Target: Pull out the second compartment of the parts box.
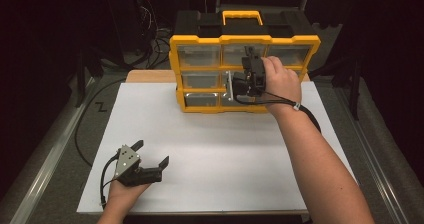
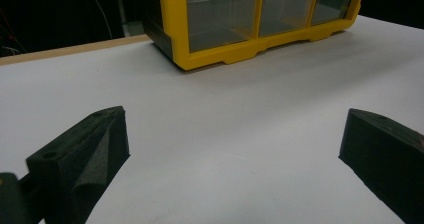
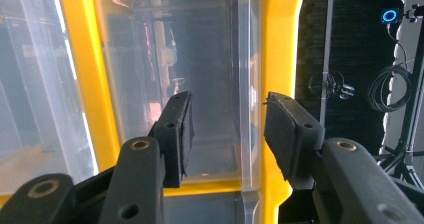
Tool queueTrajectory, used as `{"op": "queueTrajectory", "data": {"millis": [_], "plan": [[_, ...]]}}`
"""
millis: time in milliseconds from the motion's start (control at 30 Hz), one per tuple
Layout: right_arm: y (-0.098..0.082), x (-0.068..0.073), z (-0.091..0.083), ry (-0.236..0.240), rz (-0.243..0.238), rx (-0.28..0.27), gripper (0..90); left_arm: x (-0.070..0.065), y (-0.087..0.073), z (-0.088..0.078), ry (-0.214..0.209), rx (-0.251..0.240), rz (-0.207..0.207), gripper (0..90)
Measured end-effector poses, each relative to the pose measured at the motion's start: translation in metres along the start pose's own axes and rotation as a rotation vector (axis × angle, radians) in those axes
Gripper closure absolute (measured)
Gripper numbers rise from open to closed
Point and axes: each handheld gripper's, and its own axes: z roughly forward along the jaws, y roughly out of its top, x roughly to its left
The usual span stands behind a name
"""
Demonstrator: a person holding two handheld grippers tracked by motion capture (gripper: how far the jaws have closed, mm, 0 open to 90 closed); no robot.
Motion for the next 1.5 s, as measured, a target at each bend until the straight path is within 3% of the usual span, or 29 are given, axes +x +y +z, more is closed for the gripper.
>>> {"op": "queueTrajectory", "data": {"millis": [533, 1033, 1500], "plan": [[0.004, -0.006, 0.008, -0.048, -0.024, 0.000, 75.7, 0.001, 0.000, -0.001, -0.001, -0.003, -0.005, 0.5], [0.004, -0.008, 0.006, -0.027, -0.012, 0.003, 82.7, 0.002, 0.000, -0.001, 0.000, -0.003, -0.007, 0.5], [0.002, -0.010, -0.024, -0.022, -0.019, -0.011, 83.2, 0.002, 0.001, -0.002, -0.002, -0.017, -0.013, 0.5]]}}
